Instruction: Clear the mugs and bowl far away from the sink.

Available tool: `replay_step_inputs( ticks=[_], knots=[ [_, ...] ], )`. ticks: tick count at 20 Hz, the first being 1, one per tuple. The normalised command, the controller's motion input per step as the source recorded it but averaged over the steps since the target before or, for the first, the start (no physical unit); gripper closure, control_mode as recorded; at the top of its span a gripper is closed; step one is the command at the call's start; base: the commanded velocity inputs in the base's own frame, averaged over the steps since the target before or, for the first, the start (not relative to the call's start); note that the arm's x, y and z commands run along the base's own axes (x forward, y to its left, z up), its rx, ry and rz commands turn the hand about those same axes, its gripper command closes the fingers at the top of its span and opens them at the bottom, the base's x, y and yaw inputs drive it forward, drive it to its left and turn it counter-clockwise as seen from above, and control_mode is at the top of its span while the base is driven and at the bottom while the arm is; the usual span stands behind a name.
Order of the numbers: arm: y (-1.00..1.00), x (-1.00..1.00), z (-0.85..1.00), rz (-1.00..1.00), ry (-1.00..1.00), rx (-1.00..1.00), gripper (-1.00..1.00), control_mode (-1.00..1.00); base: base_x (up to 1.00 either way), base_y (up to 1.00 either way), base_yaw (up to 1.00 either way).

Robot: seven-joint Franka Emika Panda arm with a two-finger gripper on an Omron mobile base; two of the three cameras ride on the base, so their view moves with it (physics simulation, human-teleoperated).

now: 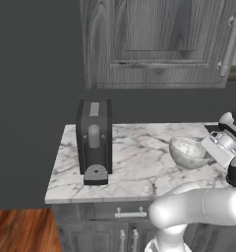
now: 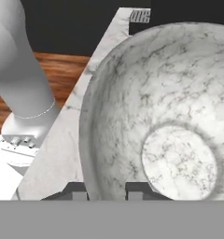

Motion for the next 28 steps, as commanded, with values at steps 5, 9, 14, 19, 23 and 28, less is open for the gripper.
replay_step_inputs(
  ticks=[5, 9, 14, 19, 23, 28],
  knots=[
    [0.10, -0.26, 0.10, 0.00, -0.13, -0.03, 1.00, -1.00, 0.00, 0.00, 0.00],
    [0.03, -0.51, 0.50, 0.00, -0.32, -0.05, 1.00, -1.00, 0.00, 0.00, 0.00],
    [0.06, -0.63, 0.66, 0.05, -0.43, -0.07, 1.00, -1.00, 0.00, 0.00, 0.00],
    [0.16, -0.62, 0.62, 0.11, -0.52, -0.11, 1.00, -1.00, 0.00, 0.00, 0.00],
    [0.21, -0.59, 0.41, 0.12, -0.42, -0.12, 1.00, -1.00, 0.00, 0.00, 0.00],
    [0.13, -0.42, 0.24, 0.11, -0.22, -0.07, 1.00, -1.00, 0.00, 0.00, 0.00]
  ],
)
